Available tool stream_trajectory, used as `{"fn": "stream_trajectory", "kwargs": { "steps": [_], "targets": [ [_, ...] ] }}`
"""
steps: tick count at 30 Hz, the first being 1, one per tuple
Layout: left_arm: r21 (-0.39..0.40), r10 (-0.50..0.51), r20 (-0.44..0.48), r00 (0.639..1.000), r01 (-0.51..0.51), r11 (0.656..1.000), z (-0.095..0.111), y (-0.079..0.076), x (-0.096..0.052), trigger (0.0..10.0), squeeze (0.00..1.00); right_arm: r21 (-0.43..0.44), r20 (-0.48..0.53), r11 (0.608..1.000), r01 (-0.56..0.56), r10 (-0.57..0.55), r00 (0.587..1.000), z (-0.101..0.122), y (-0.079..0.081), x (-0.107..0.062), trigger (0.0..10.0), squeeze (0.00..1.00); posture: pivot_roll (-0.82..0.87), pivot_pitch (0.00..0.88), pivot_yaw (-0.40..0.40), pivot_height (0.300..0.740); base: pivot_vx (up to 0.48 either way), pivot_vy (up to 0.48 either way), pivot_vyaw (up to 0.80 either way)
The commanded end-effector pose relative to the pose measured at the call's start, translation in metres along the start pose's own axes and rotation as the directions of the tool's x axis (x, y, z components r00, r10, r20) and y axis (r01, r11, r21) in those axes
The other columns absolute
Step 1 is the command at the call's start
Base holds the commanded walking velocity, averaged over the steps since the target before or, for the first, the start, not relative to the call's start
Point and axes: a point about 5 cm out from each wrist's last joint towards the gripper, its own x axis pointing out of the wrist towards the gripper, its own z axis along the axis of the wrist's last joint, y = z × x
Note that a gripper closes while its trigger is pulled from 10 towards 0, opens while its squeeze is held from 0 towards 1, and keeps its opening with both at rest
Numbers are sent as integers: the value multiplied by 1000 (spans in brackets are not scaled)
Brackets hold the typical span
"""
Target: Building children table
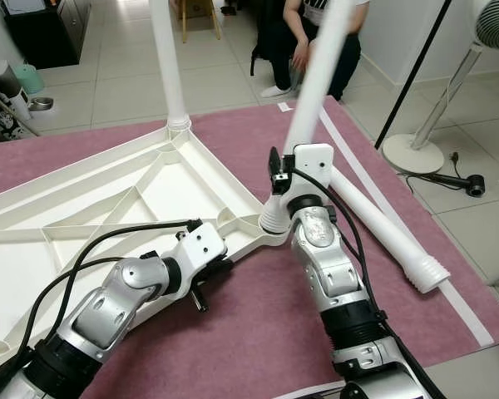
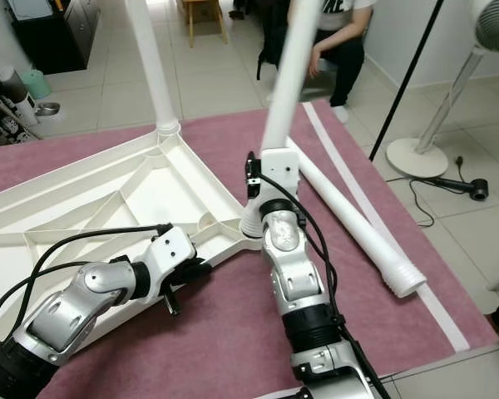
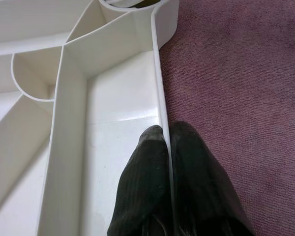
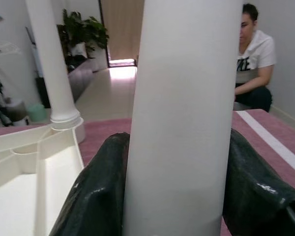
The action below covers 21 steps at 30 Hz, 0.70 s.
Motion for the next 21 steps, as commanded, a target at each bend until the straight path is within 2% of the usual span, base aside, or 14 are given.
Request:
{"fn": "stream_trajectory", "kwargs": {
  "steps": [1, 8, 10, 11, 12, 13, 14, 16, 18, 20, 21],
  "targets": [
    [19, 38, -44, 998, -37, 999, -6, 6, -5, 10000, 0, -3, -91, 1000, -9, 9, 996, -20, -4, -7, 0, 0, 30, 0, 73, 740, 0, 0, 0],
    [18, 41, -43, 998, -40, 999, -6, 7, -5, 10000, 0, 18, -43, 995, -101, 102, 994, -15, -1, -17, 0, 0, 29, 0, 72, 740, 0, 0, 0],
    [12, 44, -30, 999, -43, 999, -4, 8, -4, 10000, 0, -21, -19, 992, -126, 126, 992, -15, -3, -23, 0, 0, 29, 0, 72, 740, 0, 0, 0],
    [-11, 53, 21, 998, -53, 999, 6, 10, -4, 10000, 0, -68, 3, 987, -148, 149, 989, -14, -4, -26, 0, 0, 29, 0, 72, 740, 0, 0, 0],
    [-11, 53, 21, 998, -53, 999, 6, 10, -4, 10000, 0, -68, 3, 987, -148, 149, 989, -14, -4, -26, 0, 0, 29, 0, 72, 740, 0, 0, 0],
    [-40, 62, 81, 995, -59, 997, 17, 13, -5, 10000, 0, -106, 22, 982, -159, 162, 987, -12, -6, -27, 0, 0, 29, 0, 72, 740, 0, 0, 0],
    [-61, 71, 135, 988, -64, 996, 28, 16, -6, 10000, 0, -135, 38, 978, -162, 168, 985, -10, -8, -27, 10000, 0, 17, 0, 77, 740, 0, 0, 0],
    [-61, 71, 135, 988, -64, 996, 28, 16, -6, 10000, 0, -135, 38, 978, -162, 168, 985, -10, -8, -27, 10000, 0, 17, 0, 77, 740, 0, 0, 0],
    [-59, 87, 228, 970, -76, 995, 48, 21, -11, 10000, 0, -186, 81, 969, -164, 182, 980, -2, -12, -25, 10000, 0, 13, 0, 79, 740, 0, 0, 0],
    [-42, 88, 249, 965, -80, 996, 53, 23, -14, 10000, 0, -197, 97, 966, -166, 188, 977, 2, -14, -24, 10000, 0, 13, 0, 79, 740, 0, 0, 0],
    [-23, 94, 255, 962, -91, 996, 56, 25, -16, 10000, 1000, -199, 111, 965, -172, 197, 974, 6, -15, -23, 10000, 0, 12, 0, 79, 740, 0, 0, 0]
  ]
}}
